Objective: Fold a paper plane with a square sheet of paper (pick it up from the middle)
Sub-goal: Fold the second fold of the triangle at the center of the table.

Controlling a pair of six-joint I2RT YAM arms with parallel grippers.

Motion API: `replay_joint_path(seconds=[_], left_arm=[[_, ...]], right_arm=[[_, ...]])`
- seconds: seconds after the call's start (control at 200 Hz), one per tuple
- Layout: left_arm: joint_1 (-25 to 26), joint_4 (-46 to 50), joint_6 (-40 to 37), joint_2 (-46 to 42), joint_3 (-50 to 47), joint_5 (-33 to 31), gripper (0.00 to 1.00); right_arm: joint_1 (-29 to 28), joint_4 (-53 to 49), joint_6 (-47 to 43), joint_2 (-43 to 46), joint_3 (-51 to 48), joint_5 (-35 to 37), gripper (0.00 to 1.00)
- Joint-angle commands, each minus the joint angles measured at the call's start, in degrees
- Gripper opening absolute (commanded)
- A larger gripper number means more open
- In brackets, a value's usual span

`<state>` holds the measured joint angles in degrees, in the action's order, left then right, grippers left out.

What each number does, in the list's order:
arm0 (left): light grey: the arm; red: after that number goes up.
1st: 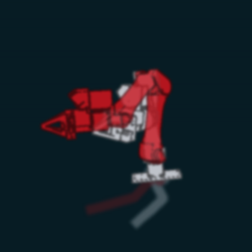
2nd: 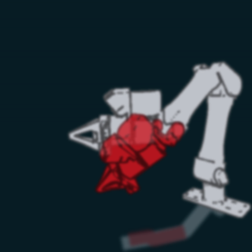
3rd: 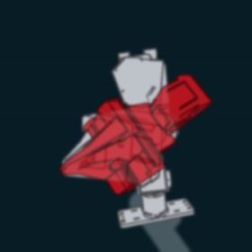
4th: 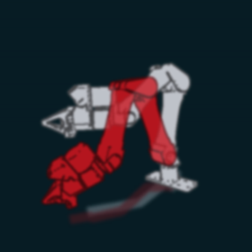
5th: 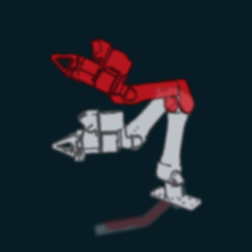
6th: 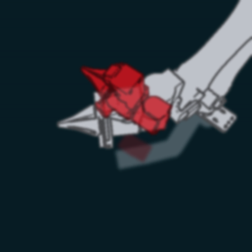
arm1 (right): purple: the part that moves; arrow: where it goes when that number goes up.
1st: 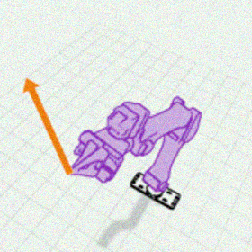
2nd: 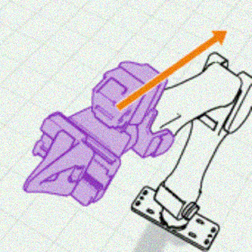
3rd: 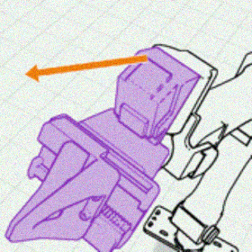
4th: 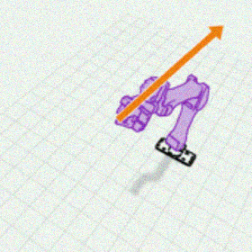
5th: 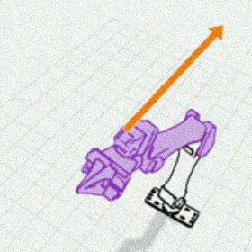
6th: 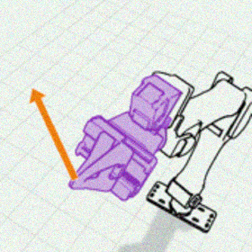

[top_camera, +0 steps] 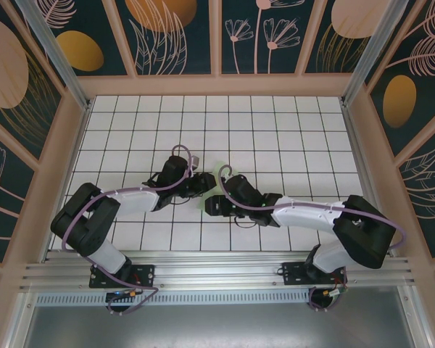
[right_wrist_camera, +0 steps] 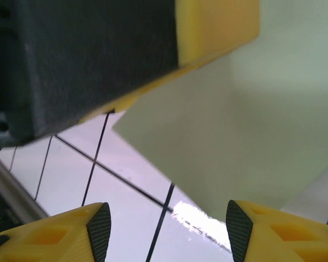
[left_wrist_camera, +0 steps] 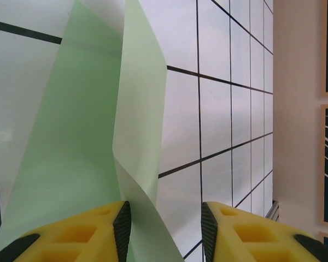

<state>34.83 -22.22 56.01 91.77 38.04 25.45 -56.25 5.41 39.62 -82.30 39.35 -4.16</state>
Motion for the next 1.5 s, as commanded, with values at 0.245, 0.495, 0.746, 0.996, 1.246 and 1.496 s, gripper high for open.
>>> replay_joint_path(seconds=[0.245, 0.495, 0.746, 0.996, 1.246, 1.496], left_arm=[[0.13, 3.05, -0.97, 0.03, 1.76, -0.06, 0.46], [0.10, 2.91, -0.97, 0.43, 2.37, 0.39, 0.47], [0.12, 3.80, -1.01, -0.18, 2.18, -1.17, 0.49], [0.07, 6.21, -2.15, -2.61, 1.86, -5.39, 0.53], [0.06, 3.33, -2.49, -2.67, 1.17, -3.32, 0.48], [0.07, 0.36, -2.44, 1.05, 2.69, 0.24, 0.40]], right_arm=[[0.00, 2.47, -6.95, -2.73, 2.93, 5.96, 0.57], [0.04, 3.46, -8.00, -6.39, 4.32, 6.96, 0.50], [2.71, 6.75, -5.53, -5.08, 0.20, 5.59, 0.20], [8.51, 17.75, -1.21, -3.32, -7.42, -5.76, 0.12], [11.51, 20.41, -0.28, -4.87, -8.88, -10.69, 0.12], [12.35, 19.04, -1.99, -7.84, -7.21, -12.14, 0.13]])
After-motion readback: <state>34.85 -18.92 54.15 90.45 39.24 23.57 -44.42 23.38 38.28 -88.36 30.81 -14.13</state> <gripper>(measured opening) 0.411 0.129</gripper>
